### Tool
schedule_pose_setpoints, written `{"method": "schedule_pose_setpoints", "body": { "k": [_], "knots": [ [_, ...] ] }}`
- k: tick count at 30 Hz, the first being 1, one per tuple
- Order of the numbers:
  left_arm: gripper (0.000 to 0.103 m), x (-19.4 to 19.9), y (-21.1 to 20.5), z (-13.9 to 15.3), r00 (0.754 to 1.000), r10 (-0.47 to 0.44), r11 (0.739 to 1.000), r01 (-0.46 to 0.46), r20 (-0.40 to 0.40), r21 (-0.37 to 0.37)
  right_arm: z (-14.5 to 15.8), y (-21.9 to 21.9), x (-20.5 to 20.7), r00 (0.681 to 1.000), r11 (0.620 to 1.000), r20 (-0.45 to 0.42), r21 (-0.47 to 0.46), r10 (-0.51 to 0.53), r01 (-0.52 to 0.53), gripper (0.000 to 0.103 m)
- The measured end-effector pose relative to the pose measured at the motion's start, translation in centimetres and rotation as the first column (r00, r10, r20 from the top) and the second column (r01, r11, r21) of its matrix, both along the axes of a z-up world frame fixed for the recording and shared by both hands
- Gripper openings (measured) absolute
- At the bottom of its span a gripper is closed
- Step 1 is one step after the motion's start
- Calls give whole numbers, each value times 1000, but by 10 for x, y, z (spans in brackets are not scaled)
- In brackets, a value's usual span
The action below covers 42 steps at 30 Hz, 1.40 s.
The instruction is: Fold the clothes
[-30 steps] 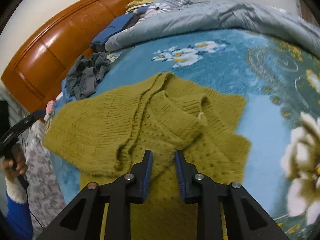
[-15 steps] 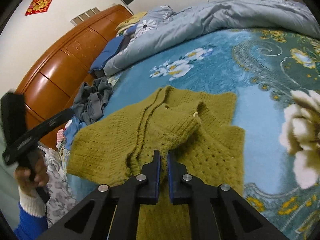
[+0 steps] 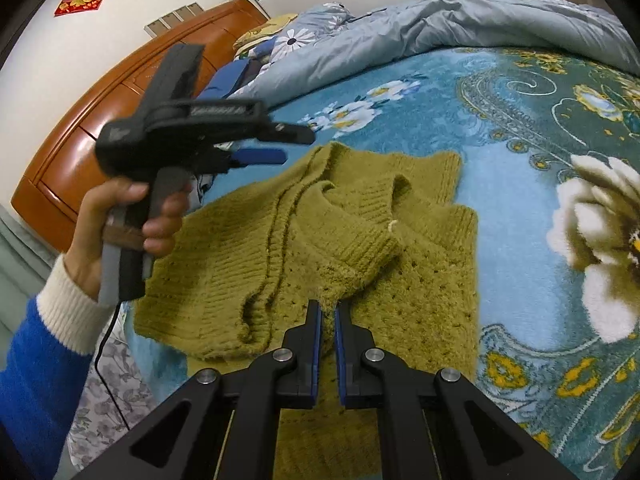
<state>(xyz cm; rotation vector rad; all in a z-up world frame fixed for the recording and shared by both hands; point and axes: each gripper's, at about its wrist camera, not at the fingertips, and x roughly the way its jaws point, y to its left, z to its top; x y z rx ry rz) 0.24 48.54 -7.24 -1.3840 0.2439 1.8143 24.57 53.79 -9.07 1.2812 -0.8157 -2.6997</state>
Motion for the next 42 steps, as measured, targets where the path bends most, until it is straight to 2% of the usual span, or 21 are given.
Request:
{"method": "schedule_pose_setpoints", "body": {
  "k": [5, 9, 12, 14, 16, 22, 25, 27, 30, 31, 34, 37, 40, 42],
  "knots": [
    [58, -3, 20, -21, 997, -45, 987, 34, -66, -155, -4, 1, -3, 1000, 1000, 2, -7, 2, -2, 7],
    [57, -3, 20, -27, 996, -64, 985, 53, -64, -163, -7, 2, -4, 1000, 1000, -5, -25, 5, -5, 9],
    [39, -2, 18, -28, 995, -69, 985, 56, -73, -163, -9, 4, -5, 1000, 999, -12, -48, 5, -6, 11],
    [25, -1, 16, -28, 995, -67, 987, 55, -73, -148, -10, 5, -4, 1000, 998, -17, -61, 0, -1, 11],
    [18, 2, 14, -26, 995, -64, 990, 54, -73, -129, -12, 6, -4, 1000, 997, -18, -73, -5, 4, 12],
    [14, 3, -3, -5, 998, -13, 999, 12, -59, -33, -18, 6, -1, 999, 991, -11, -129, -37, 35, 25],
    [13, 1, -10, 7, 999, 20, 1000, -19, -50, 12, -21, 3, -4, 998, 981, -13, -185, -64, 61, 28],
    [13, 1, -12, 17, 998, 39, 999, -37, -57, 34, -21, 1, -6, 997, 973, -16, -220, -78, 73, 28],
    [12, 4, -21, 39, 994, 70, 996, -64, -87, 68, -12, 0, -8, 995, 967, -30, -241, -93, 83, 11],
    [12, 5, -24, 47, 992, 81, 994, -73, -97, 80, -7, 0, -8, 995, 966, -37, -244, -97, 85, 10],
    [11, 7, -42, 79, 985, 123, 985, -105, -122, 139, 24, 3, -6, 992, 972, -87, -222, -94, 72, 10],
    [11, 10, -67, 122, 973, 177, 961, -139, -147, 237, 84, 10, 3, 978, 989, -192, -139, -83, 56, 9],
    [10, 20, -107, 178, 951, 243, 916, -159, -193, 368, 146, 18, 16, 952, 997, -299, -51, -69, 56, 9],
    [0, 30, -140, 218, 924, 295, 875, -159, -244, 458, 188, 24, 32, 926, 997, -372, 6, -66, 73, 8]
  ]
}}
